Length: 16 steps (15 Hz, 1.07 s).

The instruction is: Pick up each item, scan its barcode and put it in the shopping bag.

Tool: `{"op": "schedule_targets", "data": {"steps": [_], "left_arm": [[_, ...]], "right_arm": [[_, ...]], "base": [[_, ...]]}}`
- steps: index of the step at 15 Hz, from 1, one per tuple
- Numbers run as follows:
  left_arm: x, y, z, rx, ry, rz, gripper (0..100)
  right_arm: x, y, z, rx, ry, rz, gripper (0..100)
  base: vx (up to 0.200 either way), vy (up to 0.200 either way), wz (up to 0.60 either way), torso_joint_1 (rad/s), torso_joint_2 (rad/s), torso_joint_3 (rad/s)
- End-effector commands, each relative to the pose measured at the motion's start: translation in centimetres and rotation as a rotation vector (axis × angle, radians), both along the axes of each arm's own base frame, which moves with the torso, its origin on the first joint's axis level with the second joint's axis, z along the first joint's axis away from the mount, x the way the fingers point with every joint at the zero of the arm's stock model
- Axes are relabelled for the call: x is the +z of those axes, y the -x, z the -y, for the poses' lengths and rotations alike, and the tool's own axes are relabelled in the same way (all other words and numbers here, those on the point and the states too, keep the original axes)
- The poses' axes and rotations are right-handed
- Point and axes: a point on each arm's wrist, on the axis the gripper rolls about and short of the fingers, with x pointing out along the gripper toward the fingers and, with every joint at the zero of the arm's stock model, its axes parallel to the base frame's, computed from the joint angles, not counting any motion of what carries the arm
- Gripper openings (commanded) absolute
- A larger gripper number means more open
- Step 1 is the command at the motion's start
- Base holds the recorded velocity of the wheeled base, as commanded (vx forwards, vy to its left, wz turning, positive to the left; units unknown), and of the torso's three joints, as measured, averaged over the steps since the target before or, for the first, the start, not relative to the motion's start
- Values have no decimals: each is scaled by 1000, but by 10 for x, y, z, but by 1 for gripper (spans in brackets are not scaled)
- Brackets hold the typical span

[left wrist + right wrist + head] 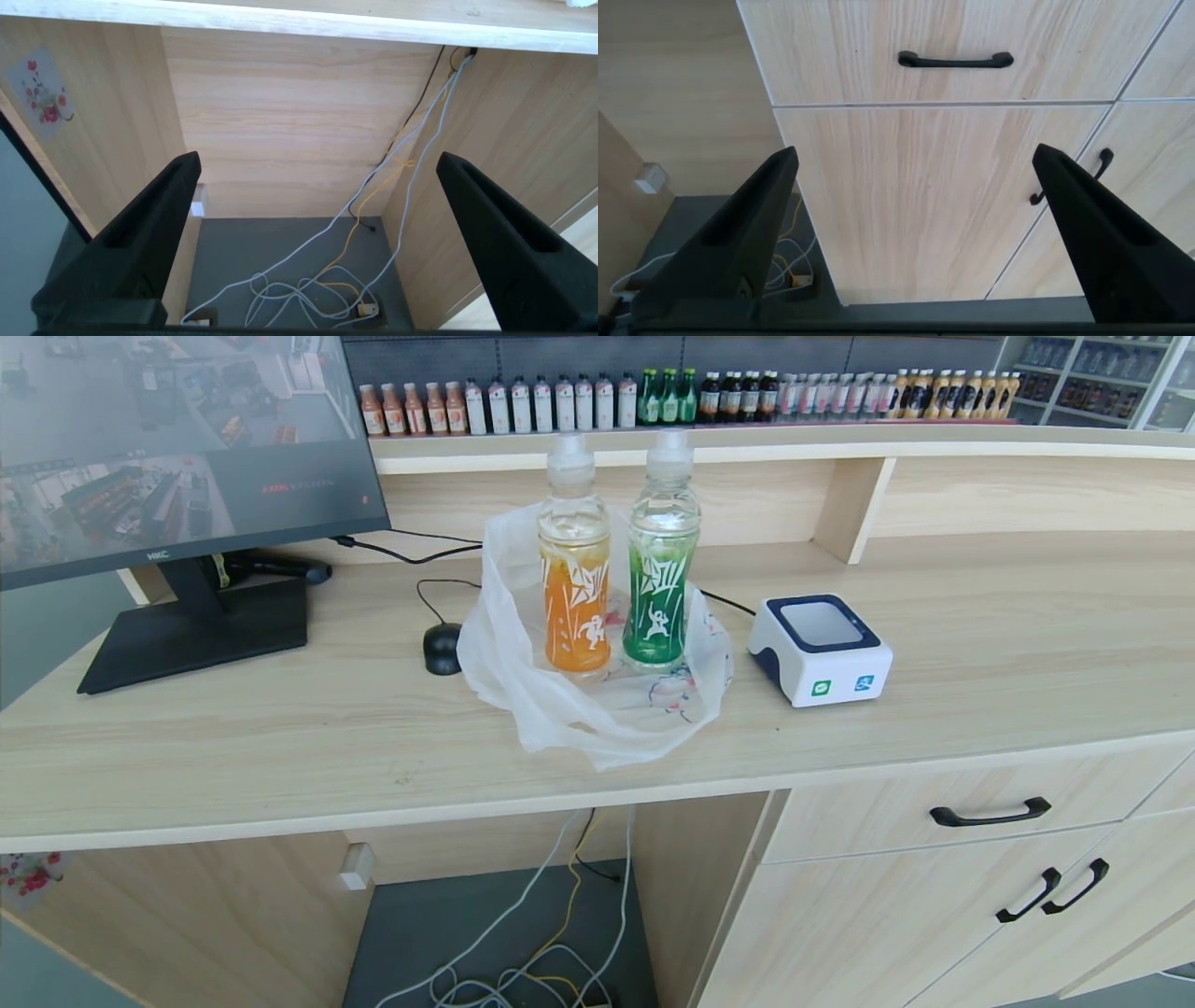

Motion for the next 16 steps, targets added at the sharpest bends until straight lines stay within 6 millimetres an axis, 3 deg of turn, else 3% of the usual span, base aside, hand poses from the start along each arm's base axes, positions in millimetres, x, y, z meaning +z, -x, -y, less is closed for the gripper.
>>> {"op": "schedule_targets", "data": {"steps": [1, 3, 9, 16], "left_arm": [[0, 0, 0, 1, 0, 0, 100], [0, 0, 0, 1, 0, 2, 100], [0, 0, 0, 1, 0, -1, 100], [0, 0, 0, 1, 2, -1, 100]], "right_arm": [[0, 0, 0, 1, 1, -2, 100], [0, 0, 0, 0, 1, -2, 100], [0, 0, 0, 1, 1, -2, 100], [0, 0, 0, 1, -1, -2, 100]], "base": [[-200, 0, 0, -2, 7, 7], [-200, 0, 0, 5, 12, 2], [0, 0, 0, 0, 0, 0], [0, -200, 0, 4, 4, 3]]}}
